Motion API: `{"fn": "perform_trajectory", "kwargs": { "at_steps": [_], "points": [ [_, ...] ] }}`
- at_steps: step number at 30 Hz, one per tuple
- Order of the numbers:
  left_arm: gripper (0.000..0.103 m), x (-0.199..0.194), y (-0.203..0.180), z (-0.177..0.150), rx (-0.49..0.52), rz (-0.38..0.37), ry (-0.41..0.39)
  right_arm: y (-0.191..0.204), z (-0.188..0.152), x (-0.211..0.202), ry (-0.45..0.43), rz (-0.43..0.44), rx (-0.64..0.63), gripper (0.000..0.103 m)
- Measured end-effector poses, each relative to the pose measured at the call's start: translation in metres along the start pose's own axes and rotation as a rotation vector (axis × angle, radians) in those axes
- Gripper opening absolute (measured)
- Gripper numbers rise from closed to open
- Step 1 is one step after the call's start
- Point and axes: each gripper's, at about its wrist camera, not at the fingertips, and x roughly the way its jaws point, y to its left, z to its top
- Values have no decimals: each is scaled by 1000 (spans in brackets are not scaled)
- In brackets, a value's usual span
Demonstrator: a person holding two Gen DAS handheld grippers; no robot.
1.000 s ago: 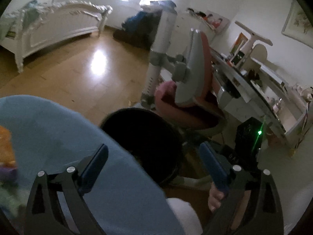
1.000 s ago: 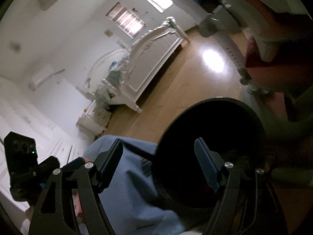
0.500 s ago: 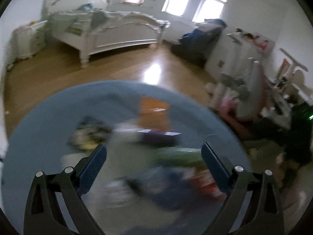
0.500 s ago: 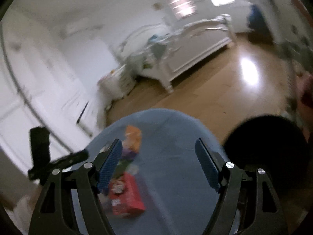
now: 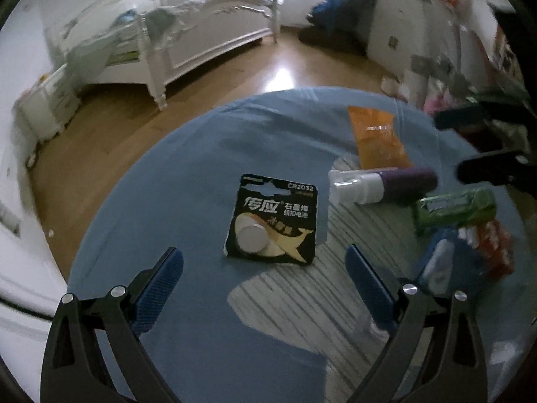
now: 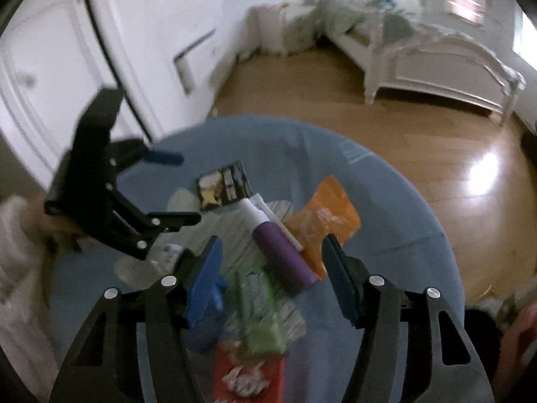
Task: Collect trash
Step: 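Grasp the orange snack bag with the left tool while the right tool grasps the purple spray bottle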
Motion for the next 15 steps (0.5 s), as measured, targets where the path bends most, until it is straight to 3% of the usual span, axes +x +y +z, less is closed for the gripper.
{"fn": "perform_trajectory", "kwargs": {
  "at_steps": [6,11,13,15],
  "points": [
    [96,14,5,6,43,-26,10,-5,11,46,149,19,-130,62],
    [92,18,8,11,77,-54,-11,-4,9,63,193,37,-178,60],
    [84,17,10,12,76,-53,-27,-2,10,68,201,31,-182,37],
    [72,15,11,11,64,-44,-42,0,9,67,187,14,-185,36]
  ]
}}
